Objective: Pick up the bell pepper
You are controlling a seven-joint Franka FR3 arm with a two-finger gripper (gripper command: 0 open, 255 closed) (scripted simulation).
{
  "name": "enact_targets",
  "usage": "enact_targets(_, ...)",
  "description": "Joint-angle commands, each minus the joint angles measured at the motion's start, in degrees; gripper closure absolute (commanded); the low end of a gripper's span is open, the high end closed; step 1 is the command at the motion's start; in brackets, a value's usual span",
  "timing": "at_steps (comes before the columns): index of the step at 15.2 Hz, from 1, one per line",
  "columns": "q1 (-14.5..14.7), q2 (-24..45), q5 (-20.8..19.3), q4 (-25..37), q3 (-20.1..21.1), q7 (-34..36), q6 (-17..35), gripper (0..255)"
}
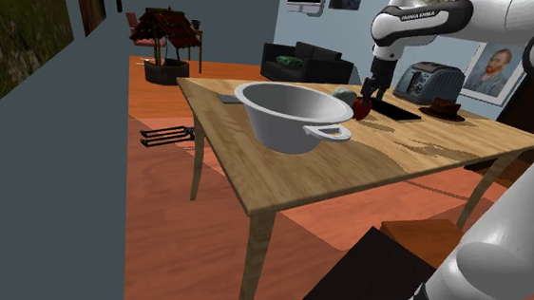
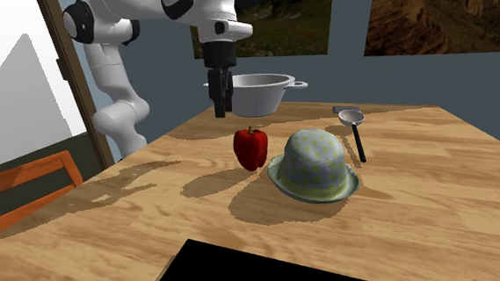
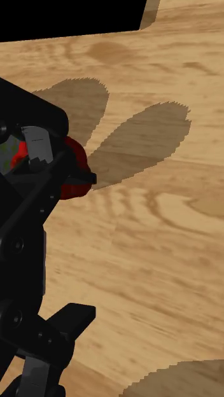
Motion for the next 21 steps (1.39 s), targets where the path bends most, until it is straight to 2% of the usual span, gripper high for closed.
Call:
enact_targets(1,-1.0,4.2,1.6,4.9,-1.3,-2.9,-0.4,0)
enact_targets(6,-4.7,15.3,6.7,18.5,-3.3,-9.3,-2.8,0)
enact_targets(15,-4.4,14.6,6.2,11.8,-3.0,-8.5,3.2,0)
enact_targets(16,-4.3,14.6,6.2,11.7,-3.0,-8.5,3.3,255)
enact_targets(21,-4.3,14.7,6.2,11.8,-3.0,-8.5,3.3,255)
